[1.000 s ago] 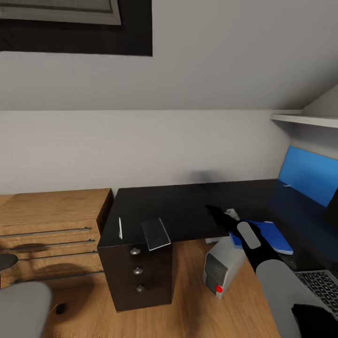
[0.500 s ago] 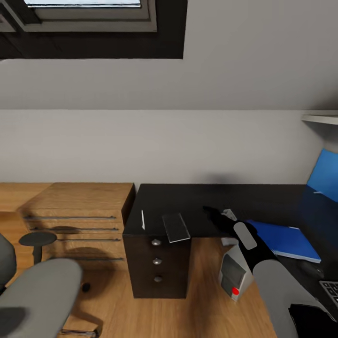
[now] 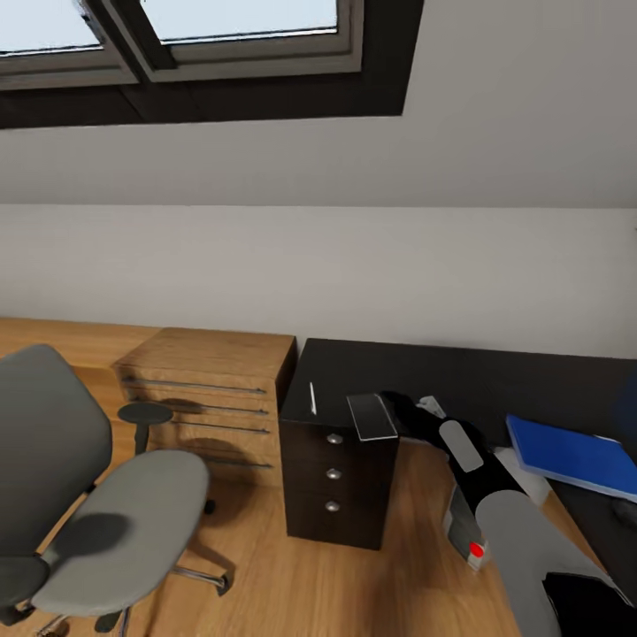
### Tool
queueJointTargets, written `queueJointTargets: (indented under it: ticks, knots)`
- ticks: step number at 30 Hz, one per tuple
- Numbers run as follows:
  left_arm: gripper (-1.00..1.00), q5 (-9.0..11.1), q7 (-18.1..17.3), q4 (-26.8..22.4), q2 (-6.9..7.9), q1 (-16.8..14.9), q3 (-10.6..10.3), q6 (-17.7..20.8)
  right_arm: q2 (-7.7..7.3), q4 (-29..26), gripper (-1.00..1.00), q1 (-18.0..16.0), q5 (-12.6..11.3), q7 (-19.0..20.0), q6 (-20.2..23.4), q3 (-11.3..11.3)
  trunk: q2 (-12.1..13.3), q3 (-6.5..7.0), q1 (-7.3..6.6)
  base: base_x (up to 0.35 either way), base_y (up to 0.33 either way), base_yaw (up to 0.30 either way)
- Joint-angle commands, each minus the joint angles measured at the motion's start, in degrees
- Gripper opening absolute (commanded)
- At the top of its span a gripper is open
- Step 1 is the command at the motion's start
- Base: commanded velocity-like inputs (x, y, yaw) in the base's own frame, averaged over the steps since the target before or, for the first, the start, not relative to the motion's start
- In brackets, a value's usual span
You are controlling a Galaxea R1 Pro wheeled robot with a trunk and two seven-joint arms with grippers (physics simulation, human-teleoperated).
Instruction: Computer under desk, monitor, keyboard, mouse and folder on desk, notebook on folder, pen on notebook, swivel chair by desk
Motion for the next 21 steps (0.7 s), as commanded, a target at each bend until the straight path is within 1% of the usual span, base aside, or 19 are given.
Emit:
queueJointTargets:
  ticks: [1, 10, 14, 21]
  knots:
    - [1.00, 0.27, 0.42, -0.12, 0.07, -0.03, -0.19, 0.23, 0.02, -0.01, 1.00, -0.01, -0.01, 0.17, 0.36, -0.25, -0.03, -0.05, 0.00, -0.015, 0.004, 0.272]
    - [1.00, 0.27, 0.38, -0.12, 0.07, -0.03, -0.14, 0.23, -0.04, 0.17, 1.00, 0.00, 0.00, 0.31, 0.36, -0.30, -0.03, -0.05, 0.00, -0.006, 0.001, 0.260]
    - [1.00, 0.31, 0.38, -0.20, 0.07, -0.03, -0.12, 0.23, -0.21, 0.20, 1.00, 0.03, 0.04, 0.42, 0.40, -0.33, -0.03, -0.05, 0.00, -0.001, 0.000, 0.105]
    - [1.00, 0.46, 0.55, -0.60, -0.01, -0.03, -0.13, 0.28, -0.58, 0.14, 1.00, 0.52, -0.01, 1.07, 0.44, -0.42, -0.03, -0.05, 0.00, 0.000, 0.000, 0.025]
